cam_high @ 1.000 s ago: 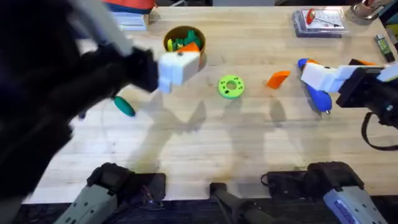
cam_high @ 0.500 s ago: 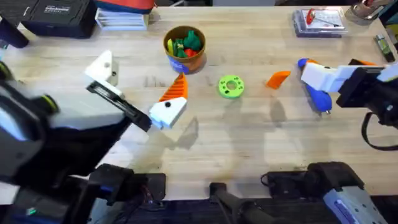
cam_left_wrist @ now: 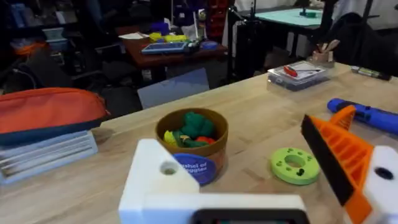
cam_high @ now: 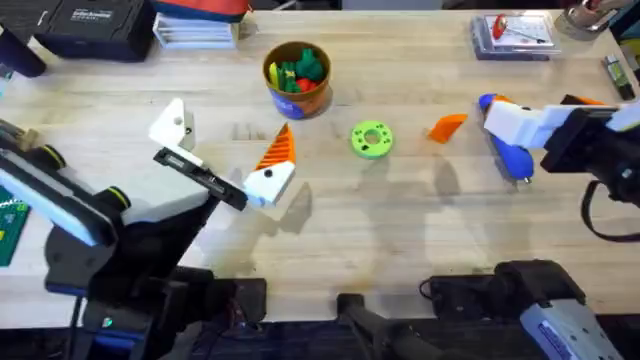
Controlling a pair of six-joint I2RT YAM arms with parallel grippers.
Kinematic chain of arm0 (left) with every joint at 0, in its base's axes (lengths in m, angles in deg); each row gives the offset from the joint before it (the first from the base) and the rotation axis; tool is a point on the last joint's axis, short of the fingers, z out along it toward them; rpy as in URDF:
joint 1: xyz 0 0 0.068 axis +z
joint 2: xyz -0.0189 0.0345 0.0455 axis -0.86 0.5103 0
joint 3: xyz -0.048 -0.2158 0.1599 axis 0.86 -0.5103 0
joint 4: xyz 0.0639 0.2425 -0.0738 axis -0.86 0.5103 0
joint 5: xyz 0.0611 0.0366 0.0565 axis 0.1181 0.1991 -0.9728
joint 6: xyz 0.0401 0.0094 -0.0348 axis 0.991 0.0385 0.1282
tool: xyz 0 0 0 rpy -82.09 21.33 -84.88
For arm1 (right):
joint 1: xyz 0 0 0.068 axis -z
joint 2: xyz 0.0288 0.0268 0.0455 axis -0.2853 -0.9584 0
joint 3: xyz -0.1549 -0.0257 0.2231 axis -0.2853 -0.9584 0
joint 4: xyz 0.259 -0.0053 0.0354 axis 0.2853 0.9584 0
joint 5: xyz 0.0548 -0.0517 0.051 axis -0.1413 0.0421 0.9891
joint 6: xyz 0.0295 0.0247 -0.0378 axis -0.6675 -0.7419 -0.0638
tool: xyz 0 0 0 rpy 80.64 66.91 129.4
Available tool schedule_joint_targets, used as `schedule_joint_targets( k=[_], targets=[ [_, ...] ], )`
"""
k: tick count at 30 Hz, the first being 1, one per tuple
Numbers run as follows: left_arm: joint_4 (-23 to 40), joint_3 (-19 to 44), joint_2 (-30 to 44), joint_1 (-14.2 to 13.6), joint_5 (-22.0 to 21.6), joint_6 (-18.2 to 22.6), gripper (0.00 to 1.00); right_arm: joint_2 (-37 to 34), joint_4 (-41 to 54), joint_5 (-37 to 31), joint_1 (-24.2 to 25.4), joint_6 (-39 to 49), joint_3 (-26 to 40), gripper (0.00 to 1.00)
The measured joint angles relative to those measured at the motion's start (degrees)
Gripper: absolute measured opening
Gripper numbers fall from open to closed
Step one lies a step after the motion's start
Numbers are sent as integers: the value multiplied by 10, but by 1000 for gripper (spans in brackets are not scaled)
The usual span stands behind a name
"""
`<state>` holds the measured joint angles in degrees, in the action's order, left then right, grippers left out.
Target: Pick up the gripper from the table and insert it into the empty holder that is missing its gripper. Then pick up a screw, insert it into the mounting hole, and use the screwdriver to tighten it. Finally, clean up the table by picking up the vegetable and placing it into the bucket.
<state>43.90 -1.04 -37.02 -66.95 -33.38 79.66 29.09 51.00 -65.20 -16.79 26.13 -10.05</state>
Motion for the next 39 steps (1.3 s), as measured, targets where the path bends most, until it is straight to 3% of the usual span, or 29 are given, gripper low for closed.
schedule_joint_targets(
  k=[3,11,17,27,39],
  targets=[
    [-40,-31,0,19,2,-12,985,0,0,0,0,0,0,992],
    [33,-51,1,58,32,-32,985,0,0,0,0,0,0,994],
    [34,-51,0,76,76,-34,987,0,0,0,0,0,0,994],
    [39,-50,0,79,193,-35,986,0,0,0,0,0,0,994],
    [41,-50,0,79,223,-35,986,0,0,0,0,0,0,993]
  ],
)
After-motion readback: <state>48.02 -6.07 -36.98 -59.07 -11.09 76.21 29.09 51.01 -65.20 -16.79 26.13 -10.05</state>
